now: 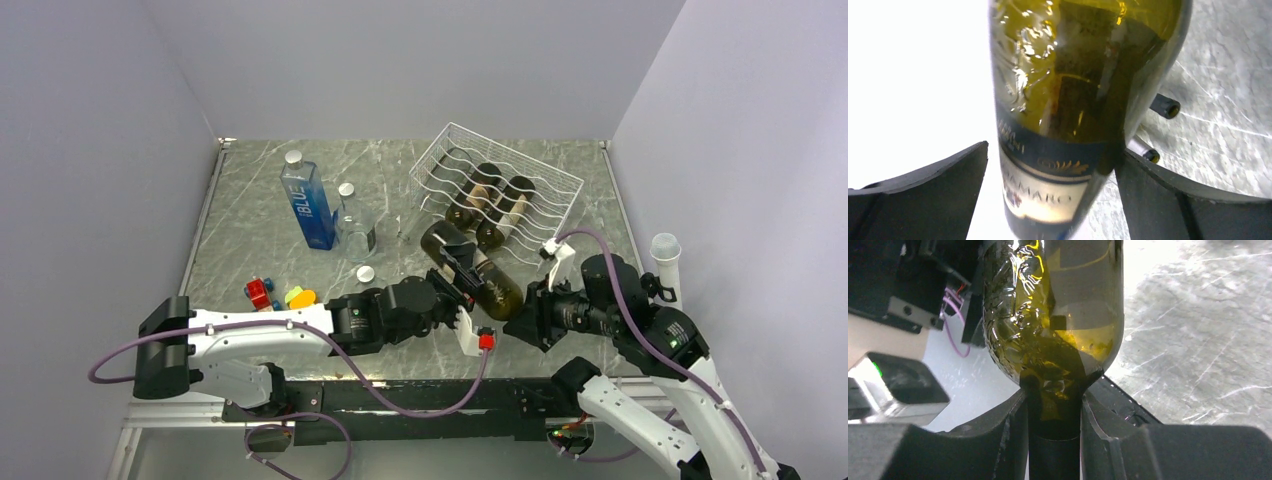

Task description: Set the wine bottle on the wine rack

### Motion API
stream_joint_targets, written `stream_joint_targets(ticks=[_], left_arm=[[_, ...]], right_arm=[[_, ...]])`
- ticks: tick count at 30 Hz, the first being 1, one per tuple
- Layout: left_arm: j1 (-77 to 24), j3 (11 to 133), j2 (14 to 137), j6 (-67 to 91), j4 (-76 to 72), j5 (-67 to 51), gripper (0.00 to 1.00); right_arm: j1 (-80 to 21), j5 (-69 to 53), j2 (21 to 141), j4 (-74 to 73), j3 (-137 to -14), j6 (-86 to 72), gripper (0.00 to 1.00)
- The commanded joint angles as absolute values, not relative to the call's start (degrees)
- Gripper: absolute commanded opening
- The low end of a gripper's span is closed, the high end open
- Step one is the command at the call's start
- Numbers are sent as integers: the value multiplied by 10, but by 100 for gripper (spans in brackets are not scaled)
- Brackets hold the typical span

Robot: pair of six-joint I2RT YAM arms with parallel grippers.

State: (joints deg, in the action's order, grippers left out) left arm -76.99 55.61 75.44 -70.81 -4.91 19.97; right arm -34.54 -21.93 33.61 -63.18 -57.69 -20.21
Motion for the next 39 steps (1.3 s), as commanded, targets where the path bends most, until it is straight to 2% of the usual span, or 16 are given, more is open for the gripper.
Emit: stream_joint_targets(ticks=[1,6,14,21,25,28,31,39], left_arm=[[-774,551,723,-697,-156,205,99],[-774,531,716,-692,-149,204,99],[-774,511,650,-596,-138,120,99],[-774,547,571,-234,-93,17,99],[-774,569,539,18,-77,76,99],[-774,541,513,105,-104,121,99],[-774,505,499,149,-144,151,99],[-774,546,529,192,-43,271,99]], right_arm=[[-343,-128,326,-566,-617,-241,0],[-343,-65,319,-561,-629,-265,0],[-342,-17,329,-520,-615,-299,0],[-343,-55,364,-462,-552,-320,0],[-354,-35,372,-440,-512,-335,0],[-372,62,379,-467,-506,-352,0],[-373,130,368,-483,-502,-366,0],[-373,162,368,-512,-492,-367,0]])
